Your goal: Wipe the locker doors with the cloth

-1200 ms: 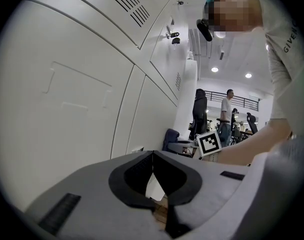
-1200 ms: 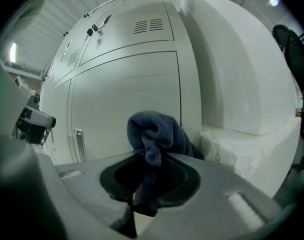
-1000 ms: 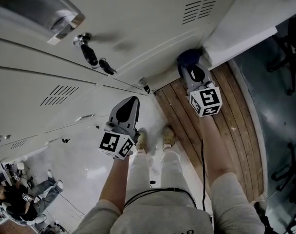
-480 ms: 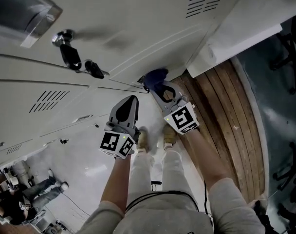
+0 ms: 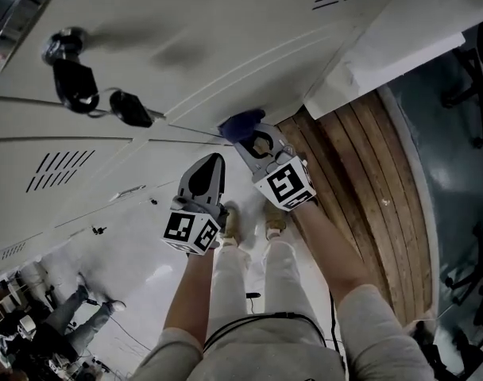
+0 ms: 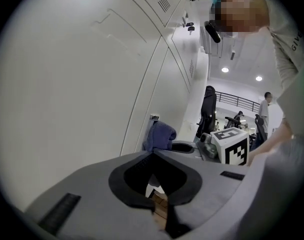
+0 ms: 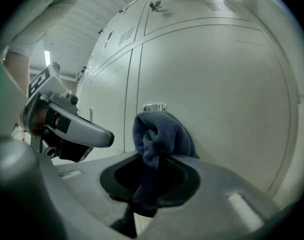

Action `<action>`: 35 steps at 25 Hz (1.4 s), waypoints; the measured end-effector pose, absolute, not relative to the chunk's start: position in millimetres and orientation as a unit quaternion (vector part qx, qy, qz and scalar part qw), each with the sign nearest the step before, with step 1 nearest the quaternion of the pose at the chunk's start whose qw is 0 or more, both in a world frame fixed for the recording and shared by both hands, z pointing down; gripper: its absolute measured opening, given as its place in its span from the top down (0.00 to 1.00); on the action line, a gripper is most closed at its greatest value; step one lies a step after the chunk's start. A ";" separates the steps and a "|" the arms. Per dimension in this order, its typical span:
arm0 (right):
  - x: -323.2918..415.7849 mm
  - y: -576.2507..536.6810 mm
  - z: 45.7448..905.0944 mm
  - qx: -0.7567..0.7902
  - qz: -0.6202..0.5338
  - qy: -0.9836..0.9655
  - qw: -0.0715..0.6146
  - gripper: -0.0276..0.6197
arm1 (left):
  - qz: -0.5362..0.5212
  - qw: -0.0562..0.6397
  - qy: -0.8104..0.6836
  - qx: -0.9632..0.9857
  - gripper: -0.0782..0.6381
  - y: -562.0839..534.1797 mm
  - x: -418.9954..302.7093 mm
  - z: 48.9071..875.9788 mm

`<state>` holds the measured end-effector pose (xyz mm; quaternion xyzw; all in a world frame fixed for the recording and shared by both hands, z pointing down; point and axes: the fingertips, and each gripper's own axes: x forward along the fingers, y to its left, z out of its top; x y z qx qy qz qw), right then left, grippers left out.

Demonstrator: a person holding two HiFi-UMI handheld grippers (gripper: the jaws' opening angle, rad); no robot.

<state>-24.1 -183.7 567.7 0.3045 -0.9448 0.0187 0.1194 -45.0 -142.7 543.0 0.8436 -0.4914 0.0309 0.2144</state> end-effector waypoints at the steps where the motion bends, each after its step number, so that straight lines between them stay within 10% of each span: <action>1: -23.6 -185.4 567.6 0.301 0.012 -0.946 0.121 0.87 | 0.031 0.215 -0.491 0.844 0.89 -143.1 -44.7 544.1; 35: 135.5 -266.6 641.4 0.466 0.061 -0.867 0.167 0.86 | 0.053 0.227 -0.465 0.854 0.89 -138.1 -35.6 574.4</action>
